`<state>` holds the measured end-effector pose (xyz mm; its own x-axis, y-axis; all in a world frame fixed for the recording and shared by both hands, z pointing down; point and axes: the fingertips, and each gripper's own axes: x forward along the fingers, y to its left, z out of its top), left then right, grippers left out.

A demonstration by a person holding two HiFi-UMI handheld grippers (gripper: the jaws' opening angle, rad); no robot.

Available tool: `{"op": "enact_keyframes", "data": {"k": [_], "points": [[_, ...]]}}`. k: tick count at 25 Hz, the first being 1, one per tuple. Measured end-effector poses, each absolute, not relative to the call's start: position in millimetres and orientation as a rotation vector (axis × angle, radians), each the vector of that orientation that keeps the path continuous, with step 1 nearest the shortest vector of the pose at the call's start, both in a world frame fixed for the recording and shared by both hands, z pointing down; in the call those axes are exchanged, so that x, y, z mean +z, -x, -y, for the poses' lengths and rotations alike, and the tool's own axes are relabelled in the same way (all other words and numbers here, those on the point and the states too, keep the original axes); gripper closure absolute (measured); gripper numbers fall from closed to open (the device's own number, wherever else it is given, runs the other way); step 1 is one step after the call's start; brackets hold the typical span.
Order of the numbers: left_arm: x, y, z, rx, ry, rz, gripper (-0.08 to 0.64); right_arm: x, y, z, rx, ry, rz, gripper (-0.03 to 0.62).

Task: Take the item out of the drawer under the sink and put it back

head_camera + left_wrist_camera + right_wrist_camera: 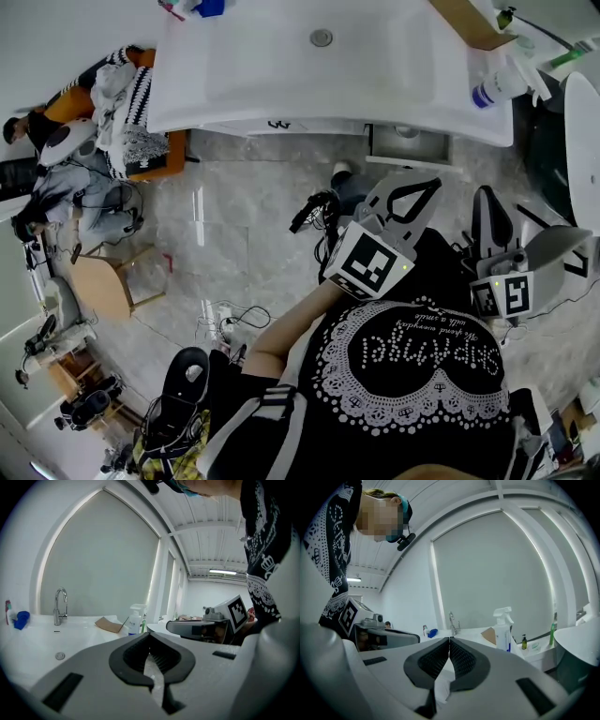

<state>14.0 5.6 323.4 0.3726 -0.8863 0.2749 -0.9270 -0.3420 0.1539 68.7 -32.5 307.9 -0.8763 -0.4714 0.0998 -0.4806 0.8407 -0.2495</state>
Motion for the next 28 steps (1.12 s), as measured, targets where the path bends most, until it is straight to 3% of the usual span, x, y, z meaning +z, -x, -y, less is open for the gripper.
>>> {"op": "enact_keyframes", "data": {"k": [28], "points": [[321.2,-22.1,-11.2,0.206,-2.367,1.585,0.555,306.6,-74.5,24.3,0.413,-0.768,2.977,0.574]]}}
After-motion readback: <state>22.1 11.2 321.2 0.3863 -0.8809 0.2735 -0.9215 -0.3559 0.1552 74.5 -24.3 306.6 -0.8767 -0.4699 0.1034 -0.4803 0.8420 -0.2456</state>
